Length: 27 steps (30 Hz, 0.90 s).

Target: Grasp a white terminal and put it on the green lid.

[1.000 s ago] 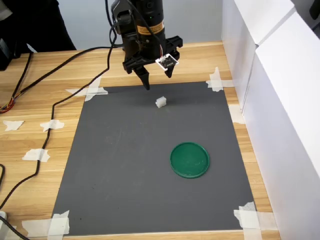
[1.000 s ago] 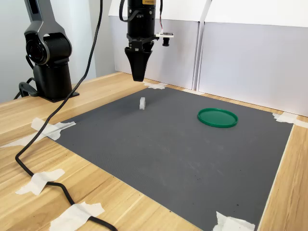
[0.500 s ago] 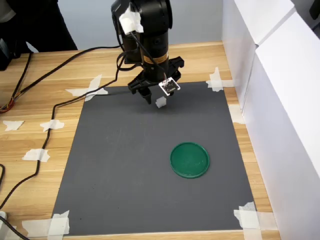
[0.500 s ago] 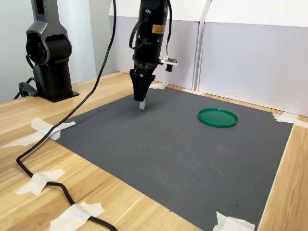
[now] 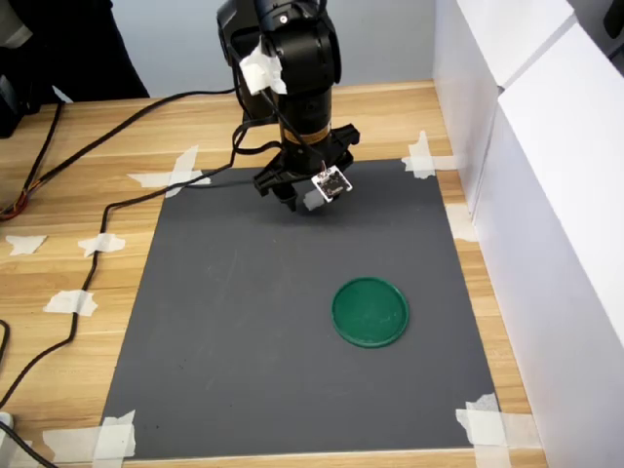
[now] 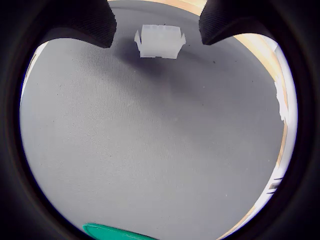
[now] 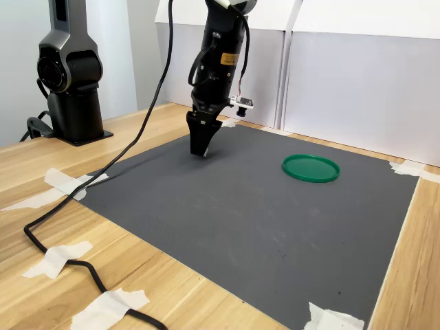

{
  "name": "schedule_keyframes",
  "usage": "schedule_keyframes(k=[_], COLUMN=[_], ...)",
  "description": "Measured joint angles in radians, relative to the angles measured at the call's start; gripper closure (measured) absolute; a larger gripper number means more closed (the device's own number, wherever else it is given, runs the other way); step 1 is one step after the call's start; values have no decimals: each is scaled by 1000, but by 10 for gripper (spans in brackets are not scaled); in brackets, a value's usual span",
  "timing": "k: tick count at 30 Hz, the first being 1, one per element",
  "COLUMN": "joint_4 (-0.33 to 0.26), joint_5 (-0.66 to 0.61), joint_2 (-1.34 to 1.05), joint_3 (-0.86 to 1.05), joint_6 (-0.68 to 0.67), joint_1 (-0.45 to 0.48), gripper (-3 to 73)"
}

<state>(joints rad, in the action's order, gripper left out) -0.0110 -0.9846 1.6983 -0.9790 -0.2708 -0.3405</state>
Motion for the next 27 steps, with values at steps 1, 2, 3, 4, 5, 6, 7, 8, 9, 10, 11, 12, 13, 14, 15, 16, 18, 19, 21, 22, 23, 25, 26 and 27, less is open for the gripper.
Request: schedule_keyframes(k=[1,2,3,4,5,6,7,8,9,10,11,12,13,14,15,16,18,19,21,22,23,25,26,27], joint_4=[0,0,0,0,0,0,0,0,0,0,0,0,0,0,0,0,0,0,0,0,0,0,0,0], joint_5=[0,0,0,1,1,1,1,1,1,2,3,4,4,4,4,4,4,4,4,4,4,5,7,13], joint_2=[3,4,5,5,6,6,6,6,6,6,6,6,6,6,6,6,6,6,6,6,6,6,3,-3], joint_3=[0,0,0,0,0,0,0,0,0,0,0,0,0,0,0,-1,-3,-3,-3,-3,-3,-3,-3,-4], joint_6=[0,0,0,0,0,0,0,0,0,0,0,2,4,10,15,20,26,30,36,37,38,38,38,39], joint_1=[0,0,0,0,0,0,0,0,0,0,0,0,0,0,0,0,0,0,0,0,0,0,0,0], gripper=[2,8,18,30,46,65,89,118,144,181,221,264,300,342,376,389,388,388,388,388,388,388,388,388])
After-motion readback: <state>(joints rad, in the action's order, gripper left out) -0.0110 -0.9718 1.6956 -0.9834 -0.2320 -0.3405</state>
